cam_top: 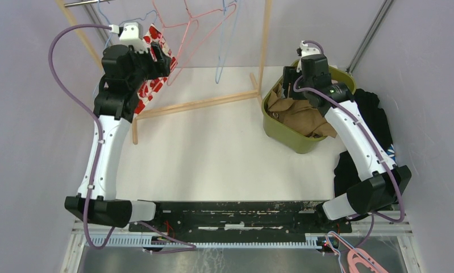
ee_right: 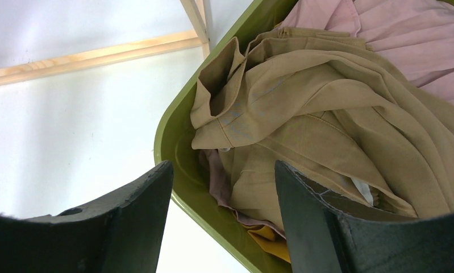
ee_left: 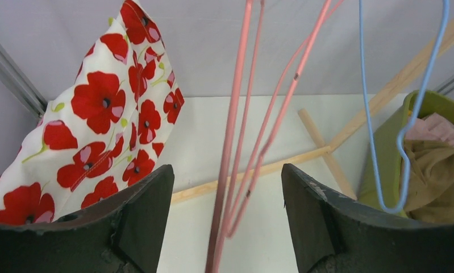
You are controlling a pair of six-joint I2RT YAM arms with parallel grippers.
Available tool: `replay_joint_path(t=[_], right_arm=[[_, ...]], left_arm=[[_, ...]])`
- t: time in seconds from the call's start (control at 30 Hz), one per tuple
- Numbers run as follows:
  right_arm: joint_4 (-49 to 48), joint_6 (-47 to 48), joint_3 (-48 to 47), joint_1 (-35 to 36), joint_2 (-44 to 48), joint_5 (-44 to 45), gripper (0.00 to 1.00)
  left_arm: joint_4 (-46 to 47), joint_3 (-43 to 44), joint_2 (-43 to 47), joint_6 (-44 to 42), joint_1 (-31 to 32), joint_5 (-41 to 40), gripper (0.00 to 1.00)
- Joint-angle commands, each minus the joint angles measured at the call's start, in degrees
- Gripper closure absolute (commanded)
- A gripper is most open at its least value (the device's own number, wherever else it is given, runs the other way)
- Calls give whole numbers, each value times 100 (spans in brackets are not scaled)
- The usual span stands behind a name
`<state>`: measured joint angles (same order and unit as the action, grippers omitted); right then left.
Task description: Remove the skirt from the hanger
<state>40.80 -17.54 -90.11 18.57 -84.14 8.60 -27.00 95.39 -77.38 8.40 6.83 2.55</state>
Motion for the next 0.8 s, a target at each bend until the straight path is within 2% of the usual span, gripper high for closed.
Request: replay_joint_path(t=[0.0, 0.03, 0.07, 0.17, 0.33, 0.43, 0.57, 0.77], right_arm=[[-234, 117, -25, 62, 231, -57, 27], [-223, 152, -44, 77, 245, -53, 21], [-221, 180, -55, 94, 248, -52, 20], [-229, 207, -83, 157, 254, -71, 20], [-169, 372, -233, 309, 257, 24, 20], [-166, 497, -298, 430, 264, 98, 20], [-183, 638, -303, 556, 299, 82, 20], [-196, 664, -249, 648, 385, 12, 20]], left_arm=[[400, -566, 550, -607, -24, 262, 22], [441, -666, 692, -687, -17, 315, 20], [461, -733, 812, -779, -18, 380, 20], [505, -743, 1041, -1045, -10, 451, 20], [587, -245, 1314, -1421, 51, 578, 20], [815, -95, 1529, -1541, 52, -39, 16], [623, 23, 1448, -1898, 49, -1023, 9], [498, 6, 1185, -1884, 24, -1149, 11]])
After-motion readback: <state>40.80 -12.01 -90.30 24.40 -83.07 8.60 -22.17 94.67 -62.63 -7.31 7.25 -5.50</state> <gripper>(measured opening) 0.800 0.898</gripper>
